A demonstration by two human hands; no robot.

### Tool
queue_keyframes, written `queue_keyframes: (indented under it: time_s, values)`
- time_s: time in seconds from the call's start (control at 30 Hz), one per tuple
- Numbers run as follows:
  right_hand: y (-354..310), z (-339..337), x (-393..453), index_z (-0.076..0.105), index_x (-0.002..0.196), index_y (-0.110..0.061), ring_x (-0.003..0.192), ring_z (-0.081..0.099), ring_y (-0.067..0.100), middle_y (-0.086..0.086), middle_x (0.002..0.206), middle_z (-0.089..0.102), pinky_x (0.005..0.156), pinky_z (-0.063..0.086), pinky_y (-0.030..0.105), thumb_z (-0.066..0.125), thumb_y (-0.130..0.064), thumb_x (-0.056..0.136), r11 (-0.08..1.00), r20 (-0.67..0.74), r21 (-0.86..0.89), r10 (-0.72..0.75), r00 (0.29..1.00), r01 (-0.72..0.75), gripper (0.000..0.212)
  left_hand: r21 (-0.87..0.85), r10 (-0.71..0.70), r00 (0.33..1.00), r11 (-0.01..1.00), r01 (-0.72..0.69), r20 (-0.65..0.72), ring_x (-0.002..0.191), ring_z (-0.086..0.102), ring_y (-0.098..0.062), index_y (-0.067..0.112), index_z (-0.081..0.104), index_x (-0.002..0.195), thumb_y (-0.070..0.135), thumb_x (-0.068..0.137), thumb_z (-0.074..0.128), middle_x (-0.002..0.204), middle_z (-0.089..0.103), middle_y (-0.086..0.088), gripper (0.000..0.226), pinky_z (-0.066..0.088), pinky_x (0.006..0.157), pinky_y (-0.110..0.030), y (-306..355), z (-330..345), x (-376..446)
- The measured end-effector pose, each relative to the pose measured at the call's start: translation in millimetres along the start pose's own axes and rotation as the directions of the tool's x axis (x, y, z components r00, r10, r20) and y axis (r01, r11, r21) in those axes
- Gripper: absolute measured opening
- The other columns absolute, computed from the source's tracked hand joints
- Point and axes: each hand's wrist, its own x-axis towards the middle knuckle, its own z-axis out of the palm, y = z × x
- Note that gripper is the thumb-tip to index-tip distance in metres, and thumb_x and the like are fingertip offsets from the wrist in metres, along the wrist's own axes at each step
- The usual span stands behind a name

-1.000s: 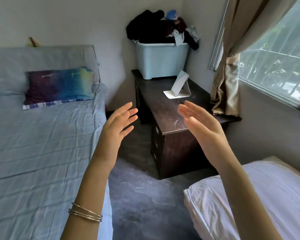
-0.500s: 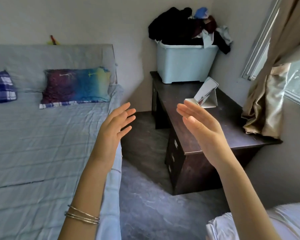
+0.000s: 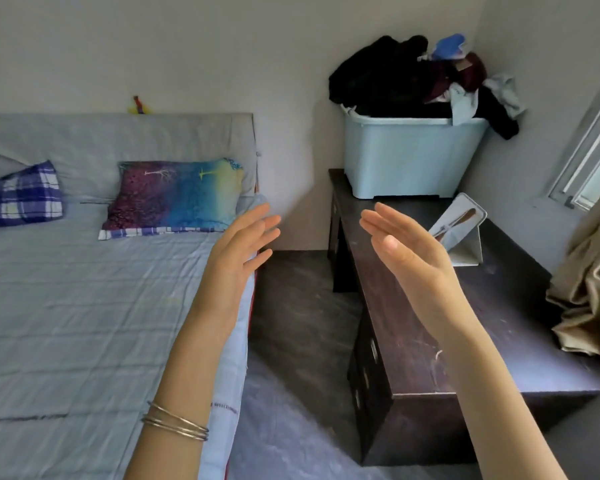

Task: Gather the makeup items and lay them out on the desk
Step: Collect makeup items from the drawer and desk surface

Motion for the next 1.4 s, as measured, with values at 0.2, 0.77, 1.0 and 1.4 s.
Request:
queue_keyframes:
  time_s: [0.2, 0.77, 1.0, 1.4]
  values:
    - [29.1, -23.0, 59.4, 0.056, 0.124, -0.028, 0.126, 0.052, 0.011, -0.006, 0.128, 0.062, 0.101, 0.043, 0.024, 0.058, -0.026, 0.083, 1.0, 0.02, 0.027, 0.013, 1.0, -0.013, 0.041, 0.001, -0.019, 0.999, 1.0, 0.019, -0.046, 0.112, 0.06, -0.006, 0.035, 0.062, 0.107, 0.038, 0.075, 0.051, 0.116, 0.067, 0.009, 0.033, 0.044, 0.094, -0.027, -25.2, 8.0, 52.1]
    - [106.1, -7.2, 183.1, 0.054, 0.126, -0.025, 0.124, 0.053, 0.01, -0.004, 0.128, 0.062, 0.102, 0.043, 0.026, 0.057, -0.024, 0.082, 0.999, -0.155, -0.021, 0.022, 0.988, -0.026, 0.044, -0.016, -0.094, 0.988, 0.995, 0.097, 0.123, 0.113, 0.059, -0.007, 0.032, 0.058, 0.114, 0.038, 0.077, 0.049, 0.117, 0.066, 0.009, 0.039, 0.044, 0.088, -0.024, -79.7, -47.4, 222.9]
    - [129.6, 9.5, 226.7, 0.054, 0.127, -0.026, 0.125, 0.053, 0.012, -0.003, 0.13, 0.061, 0.101, 0.044, 0.026, 0.059, -0.029, 0.083, 0.995, -0.275, -0.09, 0.006, 0.961, -0.032, 0.044, 0.023, -0.14, 0.944, 0.99, 0.14, 0.297, 0.114, 0.059, -0.006, 0.032, 0.058, 0.117, 0.039, 0.078, 0.05, 0.118, 0.066, 0.01, 0.04, 0.044, 0.091, -0.027, -92.2, -69.3, 296.9]
    - [197.6, -2.2, 238.6, 0.054, 0.127, -0.026, 0.125, 0.054, 0.014, -0.003, 0.129, 0.061, 0.108, 0.038, 0.036, 0.06, -0.035, 0.081, 0.977, -0.396, -0.068, 0.157, 0.905, -0.2, 0.047, 0.098, -0.287, 0.873, 0.958, 0.271, 0.394, 0.113, 0.058, -0.004, 0.039, 0.059, 0.112, 0.039, 0.08, 0.049, 0.117, 0.066, 0.012, 0.034, 0.044, 0.092, -0.026, -152.8, -71.3, 339.5]
